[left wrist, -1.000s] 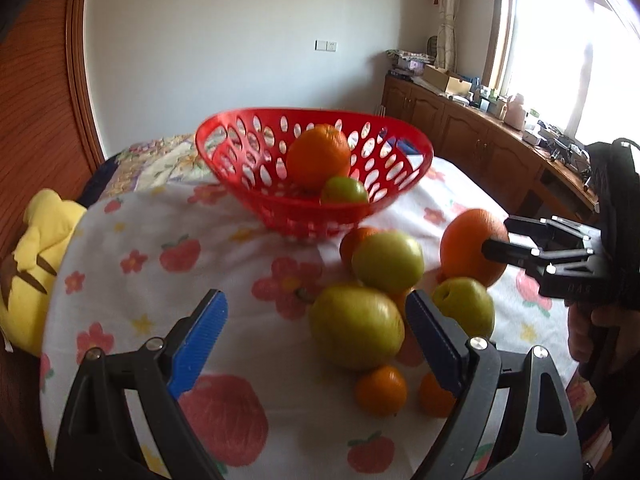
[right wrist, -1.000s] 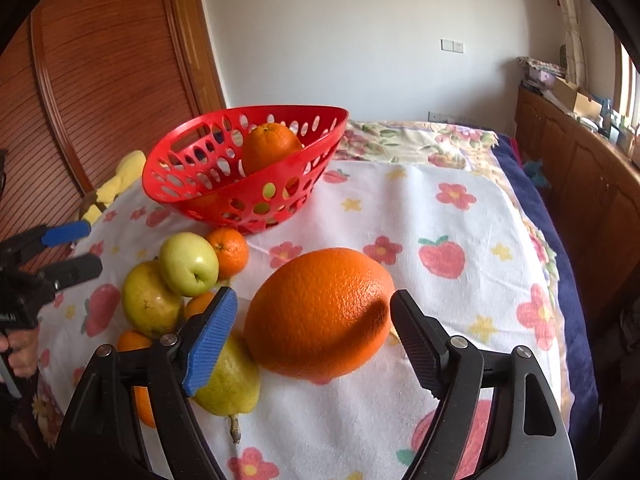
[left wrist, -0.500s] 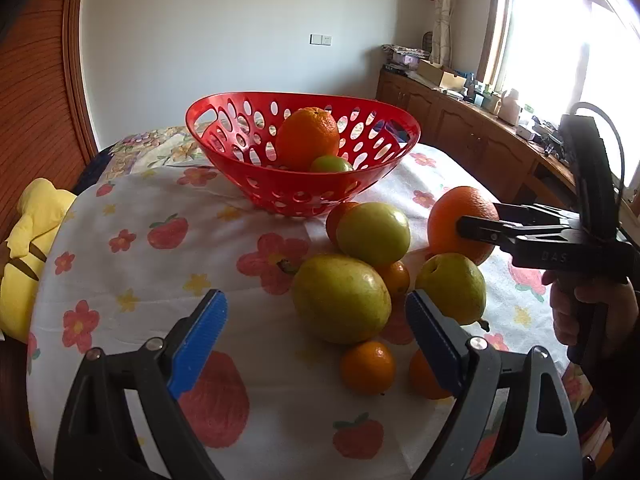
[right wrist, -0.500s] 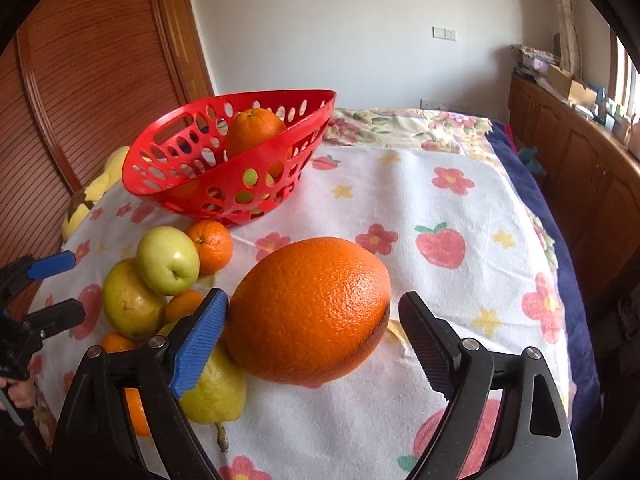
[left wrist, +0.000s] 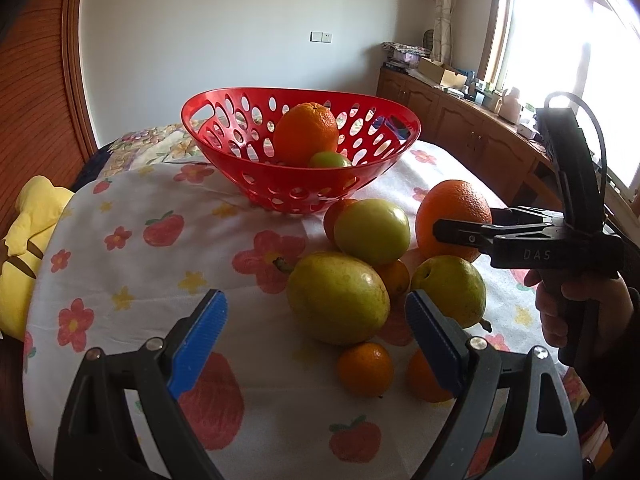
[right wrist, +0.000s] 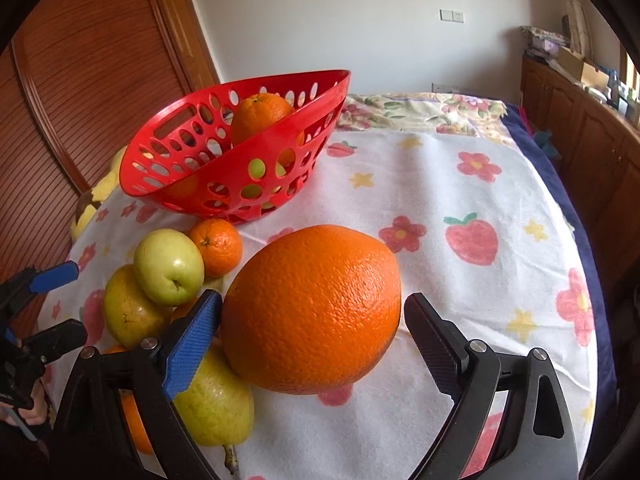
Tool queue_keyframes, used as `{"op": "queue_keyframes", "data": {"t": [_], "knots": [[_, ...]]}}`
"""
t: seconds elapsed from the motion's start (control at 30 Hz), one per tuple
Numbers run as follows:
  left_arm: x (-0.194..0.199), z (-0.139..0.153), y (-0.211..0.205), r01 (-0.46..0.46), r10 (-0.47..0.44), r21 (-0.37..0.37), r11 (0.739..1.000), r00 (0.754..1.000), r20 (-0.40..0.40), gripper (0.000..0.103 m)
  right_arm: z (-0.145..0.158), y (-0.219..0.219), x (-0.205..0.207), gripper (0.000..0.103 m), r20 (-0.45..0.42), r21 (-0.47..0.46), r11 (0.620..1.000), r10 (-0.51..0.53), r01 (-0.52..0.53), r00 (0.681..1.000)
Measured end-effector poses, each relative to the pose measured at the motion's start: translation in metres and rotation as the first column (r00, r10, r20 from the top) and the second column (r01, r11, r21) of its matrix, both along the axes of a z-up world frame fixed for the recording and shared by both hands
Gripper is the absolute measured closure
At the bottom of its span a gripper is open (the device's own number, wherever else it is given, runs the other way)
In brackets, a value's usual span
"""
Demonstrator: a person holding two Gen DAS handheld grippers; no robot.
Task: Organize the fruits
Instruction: 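Grasp the big orange with the right tool while the left tool grasps a yellow pear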
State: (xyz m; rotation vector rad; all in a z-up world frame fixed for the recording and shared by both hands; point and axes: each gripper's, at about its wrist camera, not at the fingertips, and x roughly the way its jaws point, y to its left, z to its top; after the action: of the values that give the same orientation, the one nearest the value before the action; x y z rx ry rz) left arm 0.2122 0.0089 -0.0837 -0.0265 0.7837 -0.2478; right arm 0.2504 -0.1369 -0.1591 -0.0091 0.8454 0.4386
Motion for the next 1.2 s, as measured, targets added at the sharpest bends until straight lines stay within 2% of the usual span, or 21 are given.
{"op": "queue_keyframes", "data": {"t": [0.43,0.73,0.77,0.83,0.93,1.07,1.2], "knots": [[0.021,-0.013,-0.016,0.016,-0.016,-0.005,1.0,0.999,-0.051,0.013,-0.004,-0.002,-0.001,0.012,0.001,0.02,0.999,0.027,-0.027,1.0],[0.034,-0.024,-0.024,0.026,-0.023,0.028,0.999,0.995,-0.097,0.013,-0.004,0.001,-0.002,0.012,0.01,0.015,1.0,0.027,-0.027,1.0],[0.035,-0.025,-0.023,0.029,-0.027,0.023,0.999,0.994,-0.102,0.014,-0.004,0.001,-0.002,0.012,0.01,0.015,1.0,0.027,-0.027,1.0],[0.035,-0.027,-0.022,0.035,-0.034,0.011,0.999,0.993,-0.112,0.033,-0.005,0.001,-0.001,0.012,0.0,0.025,0.999,0.029,-0.029,1.0],[0.033,-0.028,-0.017,0.039,-0.042,-0.024,0.999,0.992,-0.121,0.033,-0.011,0.003,0.001,0.014,-0.027,0.035,0.999,0.033,-0.032,0.999],[0.029,-0.025,-0.013,0.028,-0.029,-0.005,1.0,0.993,-0.115,0.034,-0.01,0.006,0.001,0.015,-0.018,0.035,0.999,0.026,-0.025,0.999],[0.027,-0.026,0.0,0.009,-0.011,-0.017,1.0,0.993,-0.116,0.034,-0.01,0.007,0.0,0.015,-0.018,0.037,0.999,0.026,-0.025,1.0]]}}
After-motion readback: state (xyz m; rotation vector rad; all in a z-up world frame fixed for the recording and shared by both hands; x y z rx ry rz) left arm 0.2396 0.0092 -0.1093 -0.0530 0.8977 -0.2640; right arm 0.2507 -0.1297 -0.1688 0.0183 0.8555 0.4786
